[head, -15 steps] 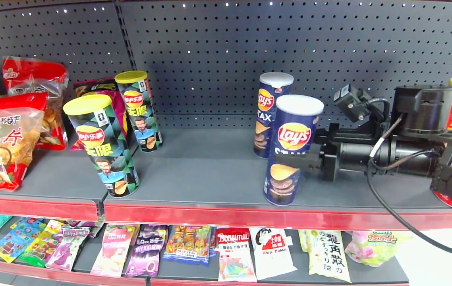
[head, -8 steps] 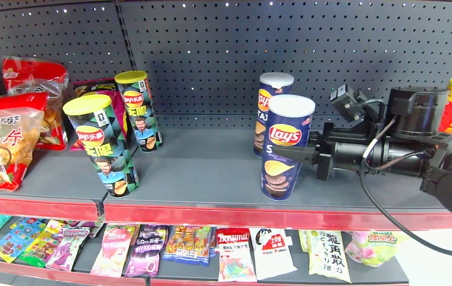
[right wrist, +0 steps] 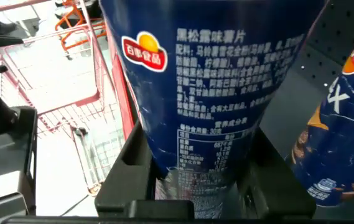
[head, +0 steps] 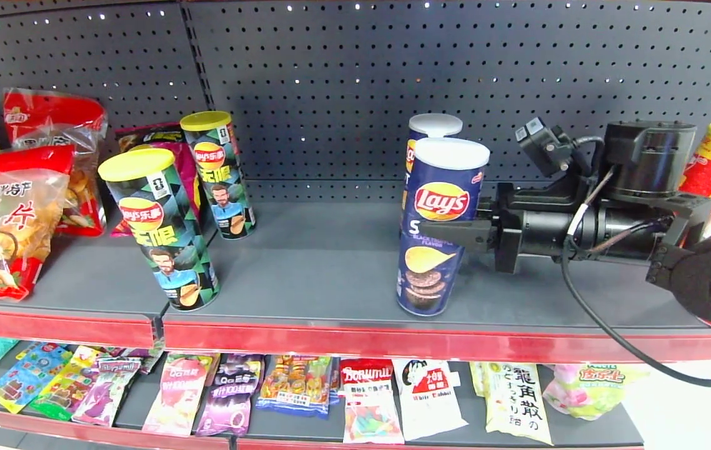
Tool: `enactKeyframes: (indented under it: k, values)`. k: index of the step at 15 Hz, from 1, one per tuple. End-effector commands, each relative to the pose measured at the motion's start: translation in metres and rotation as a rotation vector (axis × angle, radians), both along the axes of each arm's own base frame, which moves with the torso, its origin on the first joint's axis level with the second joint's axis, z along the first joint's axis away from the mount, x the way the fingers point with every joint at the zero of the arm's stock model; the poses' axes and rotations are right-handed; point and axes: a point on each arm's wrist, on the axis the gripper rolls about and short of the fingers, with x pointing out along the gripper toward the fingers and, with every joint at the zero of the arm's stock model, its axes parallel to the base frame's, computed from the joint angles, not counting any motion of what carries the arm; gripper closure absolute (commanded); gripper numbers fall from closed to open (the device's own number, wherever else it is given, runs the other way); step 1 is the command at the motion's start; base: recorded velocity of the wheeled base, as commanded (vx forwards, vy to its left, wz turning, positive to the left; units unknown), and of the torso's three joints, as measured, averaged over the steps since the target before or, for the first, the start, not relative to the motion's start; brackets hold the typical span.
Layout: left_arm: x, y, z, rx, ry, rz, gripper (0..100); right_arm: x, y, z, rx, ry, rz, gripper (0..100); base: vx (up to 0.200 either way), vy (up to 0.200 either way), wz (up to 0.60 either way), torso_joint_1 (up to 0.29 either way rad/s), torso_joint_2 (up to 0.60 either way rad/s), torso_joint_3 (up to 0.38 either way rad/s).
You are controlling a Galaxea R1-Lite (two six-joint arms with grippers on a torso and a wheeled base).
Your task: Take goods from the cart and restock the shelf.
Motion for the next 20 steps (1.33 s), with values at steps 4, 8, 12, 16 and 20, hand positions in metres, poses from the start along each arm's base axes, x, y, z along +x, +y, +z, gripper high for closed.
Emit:
enactKeyframes:
  k: [4,8,12,16,20]
  values:
    - [0.000,0.000,0.000,0.000,0.002,0.000,0,0.009,0.004,-0.009,-0.007,0.020,0.027,100,0.000,0.000,0.00,0.000,0.00,0.000]
    - [0.000,0.000,0.000,0.000,0.001,0.000,0,0.010,0.004,-0.013,-0.012,0.027,0.031,100,0.000,0.000,0.00,0.000,0.00,0.000]
    - [0.000,0.000,0.000,0.000,0.002,0.000,0,0.010,0.003,-0.014,-0.015,0.021,0.046,100,0.000,0.000,0.00,0.000,0.00,0.000]
    - [0.000,0.000,0.000,0.000,0.001,0.000,0,0.007,0.003,-0.019,-0.026,0.022,0.054,100,0.000,0.000,0.00,0.000,0.00,0.000]
    - [0.000,0.000,0.000,0.000,0.001,0.000,0,0.004,0.003,-0.022,-0.036,0.018,0.061,100,0.000,0.000,0.00,0.000,0.00,0.000]
